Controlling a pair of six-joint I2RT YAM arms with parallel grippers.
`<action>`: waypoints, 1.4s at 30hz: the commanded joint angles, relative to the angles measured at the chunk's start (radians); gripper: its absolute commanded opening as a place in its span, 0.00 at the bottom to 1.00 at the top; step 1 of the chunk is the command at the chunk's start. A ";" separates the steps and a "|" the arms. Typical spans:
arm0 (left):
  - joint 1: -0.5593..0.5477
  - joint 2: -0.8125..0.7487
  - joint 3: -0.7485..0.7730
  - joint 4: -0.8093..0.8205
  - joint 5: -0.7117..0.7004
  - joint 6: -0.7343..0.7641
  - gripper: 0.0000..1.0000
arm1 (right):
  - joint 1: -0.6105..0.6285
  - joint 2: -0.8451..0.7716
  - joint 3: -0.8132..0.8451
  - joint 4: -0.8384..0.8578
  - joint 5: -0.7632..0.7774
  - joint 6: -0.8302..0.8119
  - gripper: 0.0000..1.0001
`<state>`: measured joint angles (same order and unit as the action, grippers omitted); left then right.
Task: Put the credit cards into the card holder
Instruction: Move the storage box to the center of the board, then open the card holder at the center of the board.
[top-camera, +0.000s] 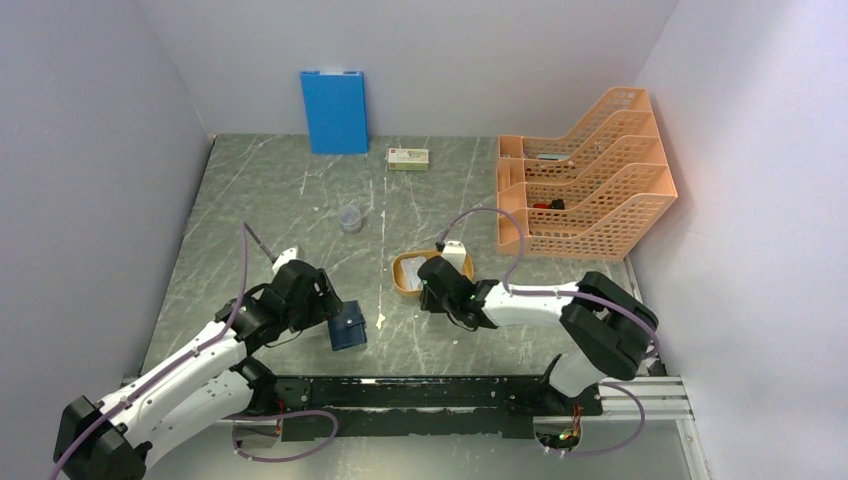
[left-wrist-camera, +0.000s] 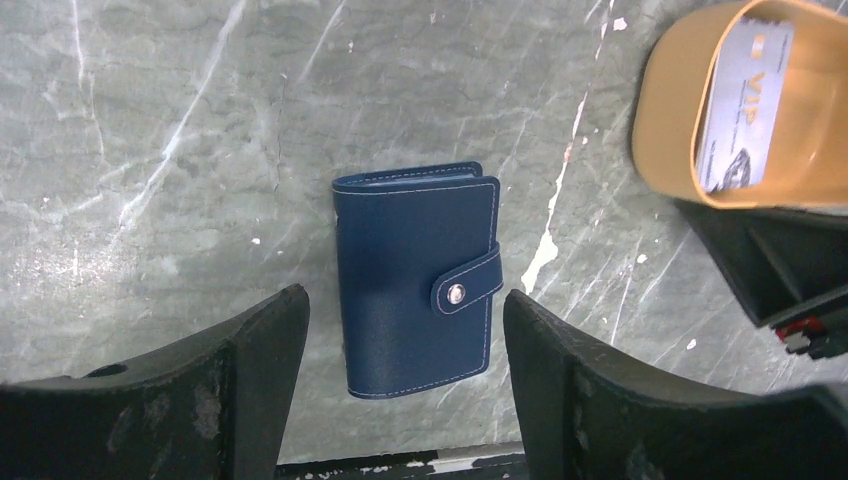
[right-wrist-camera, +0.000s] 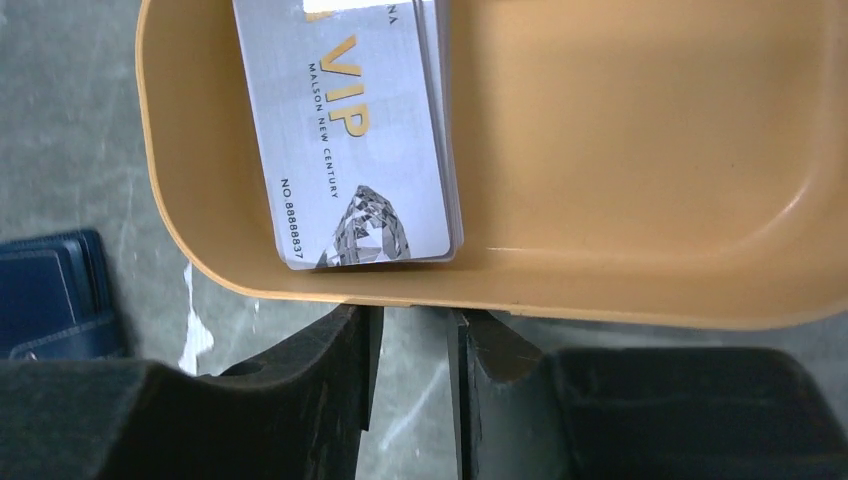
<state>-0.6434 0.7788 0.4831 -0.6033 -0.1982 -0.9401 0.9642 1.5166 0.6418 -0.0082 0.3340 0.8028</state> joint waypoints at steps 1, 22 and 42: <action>-0.004 -0.020 -0.028 0.011 0.010 -0.033 0.75 | -0.065 0.089 0.015 0.004 -0.020 -0.039 0.34; -0.004 -0.044 -0.157 0.079 0.017 -0.106 0.63 | 0.172 0.040 0.202 -0.081 -0.007 -0.124 0.47; -0.003 -0.071 -0.244 0.091 0.011 -0.151 0.50 | 0.397 0.365 0.533 -0.165 0.110 -0.129 0.49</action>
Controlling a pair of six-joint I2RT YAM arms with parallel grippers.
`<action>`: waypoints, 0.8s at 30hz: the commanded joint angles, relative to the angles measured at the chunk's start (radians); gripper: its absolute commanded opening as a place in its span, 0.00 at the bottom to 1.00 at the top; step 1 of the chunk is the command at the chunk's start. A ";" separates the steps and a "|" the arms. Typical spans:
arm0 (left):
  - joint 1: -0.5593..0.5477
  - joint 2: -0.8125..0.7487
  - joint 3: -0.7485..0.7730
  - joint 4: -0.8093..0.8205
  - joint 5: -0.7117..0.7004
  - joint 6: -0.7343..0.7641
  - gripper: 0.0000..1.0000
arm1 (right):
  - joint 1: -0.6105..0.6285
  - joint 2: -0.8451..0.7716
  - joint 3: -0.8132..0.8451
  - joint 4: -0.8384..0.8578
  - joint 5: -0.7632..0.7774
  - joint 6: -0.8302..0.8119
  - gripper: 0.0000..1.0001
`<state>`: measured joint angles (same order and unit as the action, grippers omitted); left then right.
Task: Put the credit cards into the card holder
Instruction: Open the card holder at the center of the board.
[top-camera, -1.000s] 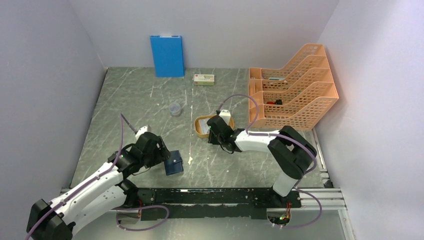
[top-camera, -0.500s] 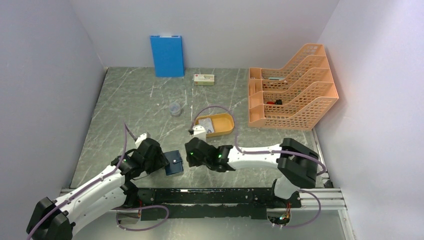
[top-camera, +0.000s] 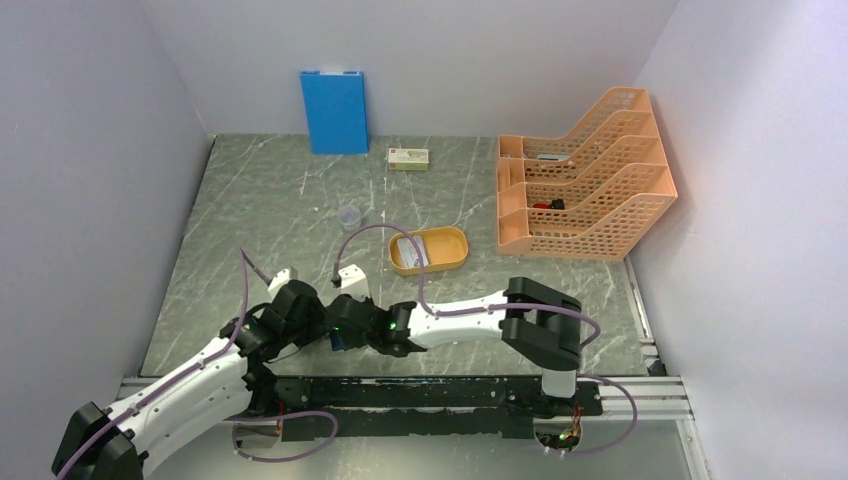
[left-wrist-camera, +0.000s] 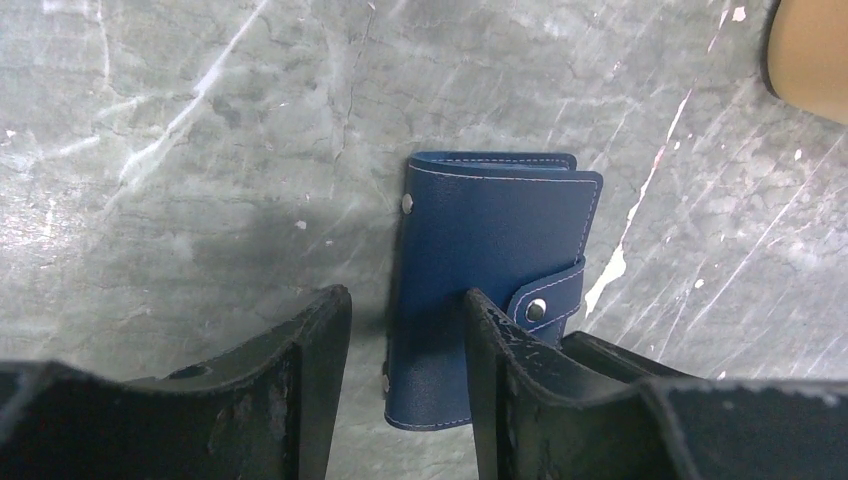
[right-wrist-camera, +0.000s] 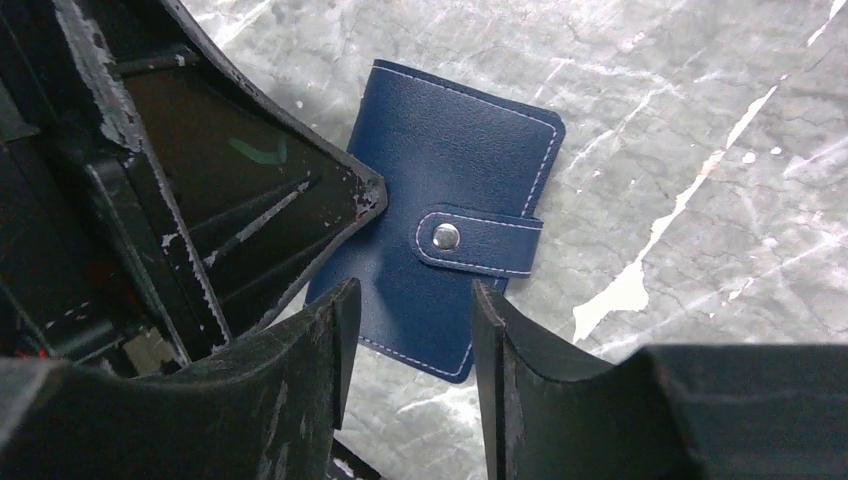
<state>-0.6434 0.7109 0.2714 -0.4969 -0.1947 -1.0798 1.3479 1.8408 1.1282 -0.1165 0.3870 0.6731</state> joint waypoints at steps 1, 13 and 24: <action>-0.004 -0.003 -0.034 -0.015 0.008 -0.011 0.50 | 0.014 0.051 0.057 -0.069 0.068 0.005 0.49; -0.004 -0.007 -0.057 0.003 0.029 -0.016 0.43 | 0.020 0.131 0.111 -0.147 0.190 0.013 0.49; -0.004 0.015 -0.056 0.017 0.035 -0.011 0.38 | 0.042 0.119 0.119 -0.131 0.270 -0.017 0.62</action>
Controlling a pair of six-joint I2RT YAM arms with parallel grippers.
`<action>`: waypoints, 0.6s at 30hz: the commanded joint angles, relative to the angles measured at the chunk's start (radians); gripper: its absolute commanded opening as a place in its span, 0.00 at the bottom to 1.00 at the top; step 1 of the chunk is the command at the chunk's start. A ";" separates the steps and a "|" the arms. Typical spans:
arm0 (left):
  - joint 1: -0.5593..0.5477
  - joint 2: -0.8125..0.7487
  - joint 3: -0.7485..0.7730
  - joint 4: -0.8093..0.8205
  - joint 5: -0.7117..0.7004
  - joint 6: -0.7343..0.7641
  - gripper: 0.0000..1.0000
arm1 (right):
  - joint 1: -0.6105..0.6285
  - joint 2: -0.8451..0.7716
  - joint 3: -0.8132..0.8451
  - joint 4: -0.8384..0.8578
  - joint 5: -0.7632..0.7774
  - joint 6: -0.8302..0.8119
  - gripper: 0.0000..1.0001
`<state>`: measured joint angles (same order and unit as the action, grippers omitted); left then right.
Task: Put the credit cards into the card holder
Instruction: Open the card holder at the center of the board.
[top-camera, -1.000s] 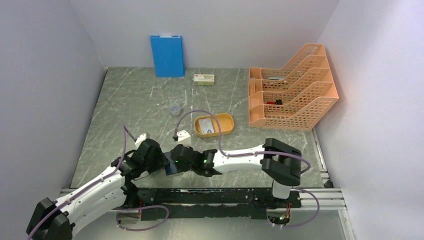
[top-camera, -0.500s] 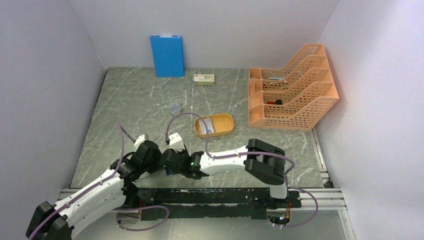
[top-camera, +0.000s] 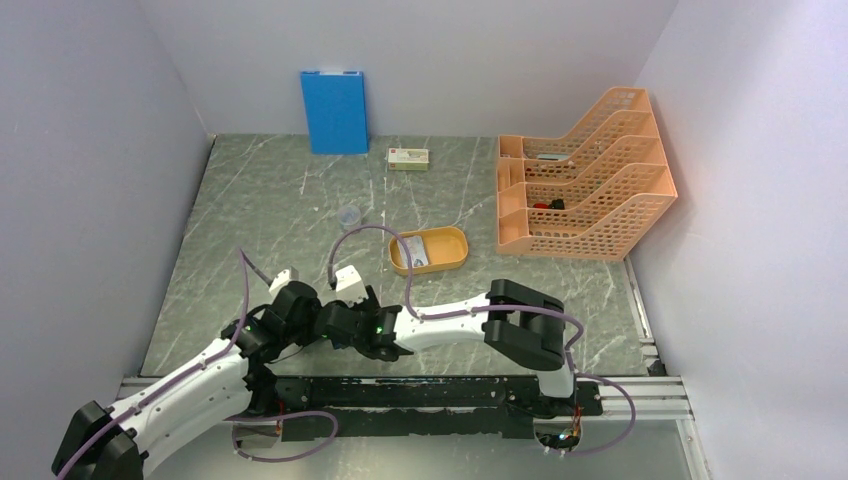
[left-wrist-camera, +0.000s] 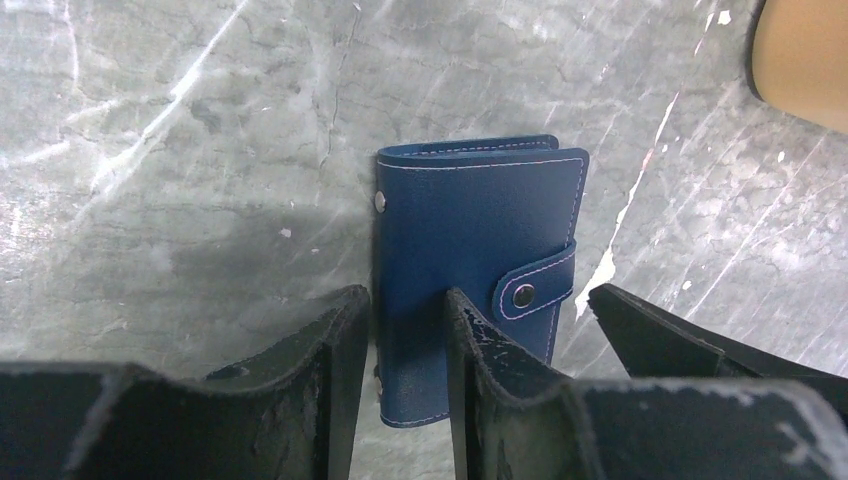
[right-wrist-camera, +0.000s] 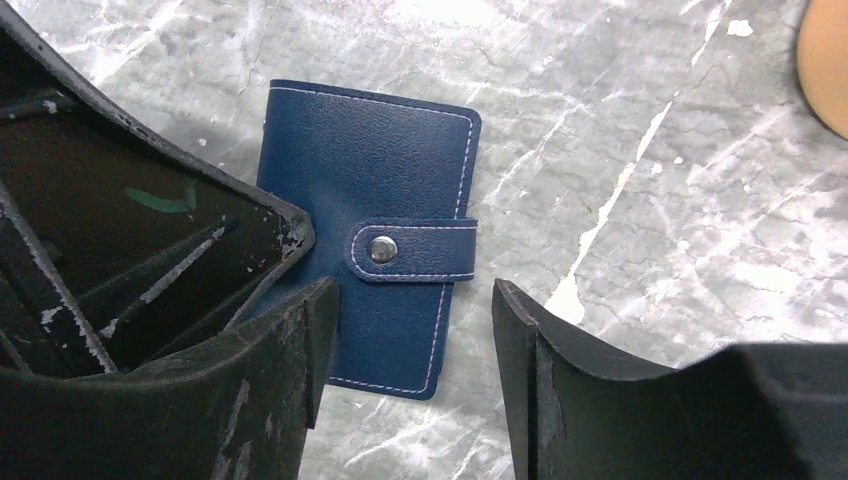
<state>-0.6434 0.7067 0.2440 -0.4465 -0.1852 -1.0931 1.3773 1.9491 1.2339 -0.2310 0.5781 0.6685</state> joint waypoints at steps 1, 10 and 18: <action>-0.004 0.019 -0.028 -0.034 0.026 0.002 0.38 | 0.012 0.000 0.008 -0.008 0.088 -0.013 0.62; -0.004 0.006 -0.034 -0.037 0.028 -0.001 0.36 | 0.012 -0.067 -0.085 0.162 0.112 -0.035 0.64; -0.004 0.003 -0.035 -0.036 0.031 -0.001 0.35 | 0.012 -0.049 -0.087 0.227 0.071 -0.051 0.65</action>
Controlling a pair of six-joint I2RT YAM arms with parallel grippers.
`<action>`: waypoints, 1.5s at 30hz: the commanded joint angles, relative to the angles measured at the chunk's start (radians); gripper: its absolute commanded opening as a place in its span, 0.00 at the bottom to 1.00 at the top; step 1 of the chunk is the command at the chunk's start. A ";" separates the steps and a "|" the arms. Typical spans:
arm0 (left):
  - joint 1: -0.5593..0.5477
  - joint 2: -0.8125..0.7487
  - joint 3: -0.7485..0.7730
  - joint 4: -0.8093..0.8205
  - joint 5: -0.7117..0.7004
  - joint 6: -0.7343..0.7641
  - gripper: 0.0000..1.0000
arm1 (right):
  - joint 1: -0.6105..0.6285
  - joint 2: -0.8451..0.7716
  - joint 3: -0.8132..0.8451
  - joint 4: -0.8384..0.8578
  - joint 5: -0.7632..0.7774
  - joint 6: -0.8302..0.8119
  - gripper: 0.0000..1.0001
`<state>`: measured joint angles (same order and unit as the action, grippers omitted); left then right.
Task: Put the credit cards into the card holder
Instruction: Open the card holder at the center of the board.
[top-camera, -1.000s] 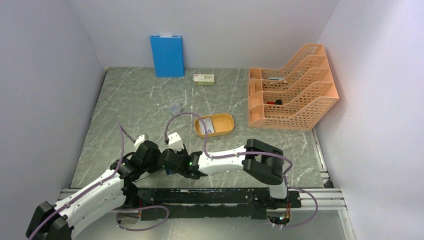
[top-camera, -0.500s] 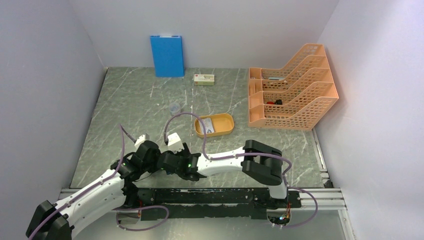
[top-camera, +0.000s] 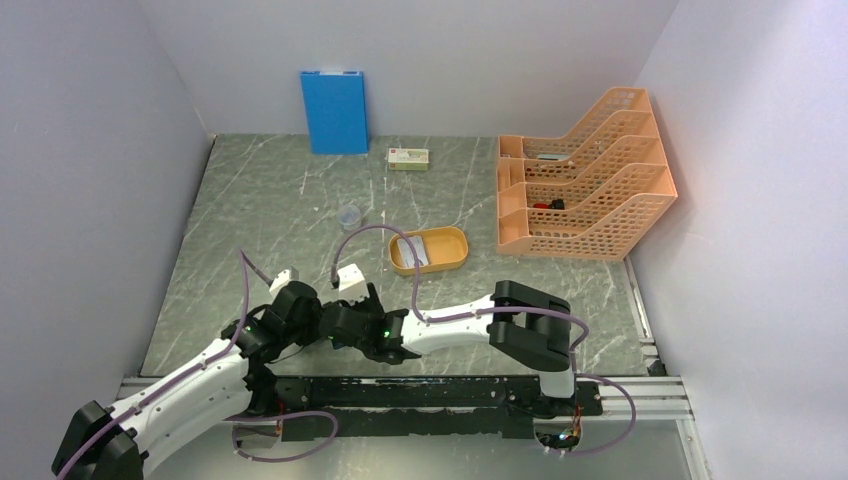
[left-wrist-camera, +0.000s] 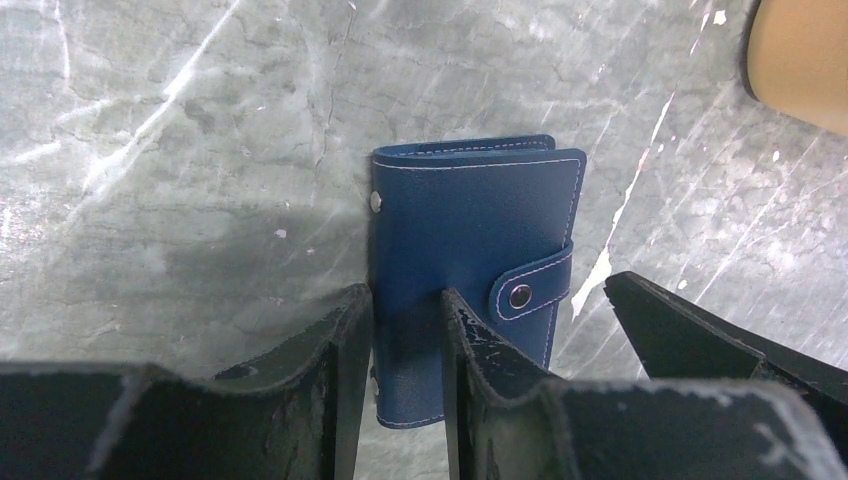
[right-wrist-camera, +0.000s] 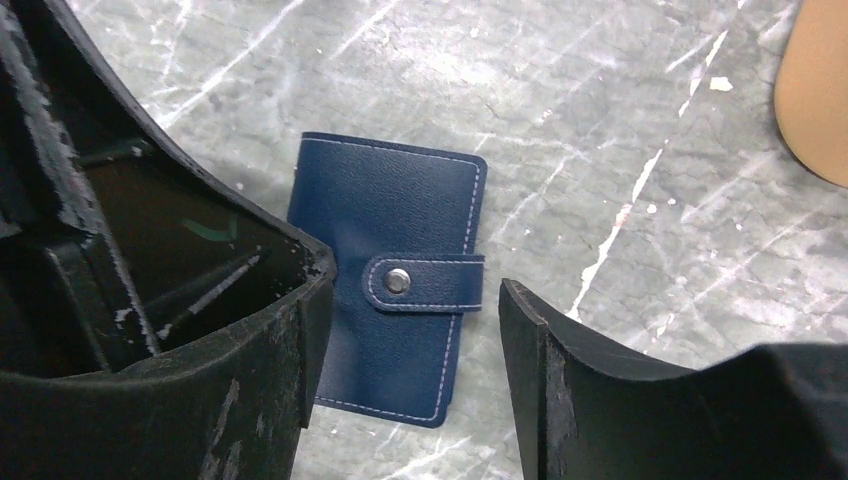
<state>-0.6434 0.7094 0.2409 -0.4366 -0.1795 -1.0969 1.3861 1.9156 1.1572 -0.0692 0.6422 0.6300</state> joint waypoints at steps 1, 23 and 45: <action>-0.004 -0.001 -0.032 -0.047 0.025 0.003 0.35 | 0.003 -0.010 -0.006 0.065 0.004 -0.014 0.66; -0.004 -0.010 -0.035 -0.047 0.022 0.005 0.32 | -0.025 0.089 0.036 -0.043 -0.009 0.026 0.45; -0.004 0.157 -0.015 0.034 0.004 0.046 0.05 | -0.048 0.011 -0.013 -0.044 -0.040 0.099 0.00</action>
<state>-0.6434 0.8028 0.2527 -0.3553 -0.1795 -1.0889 1.3483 1.9545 1.1786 -0.0971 0.6300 0.6720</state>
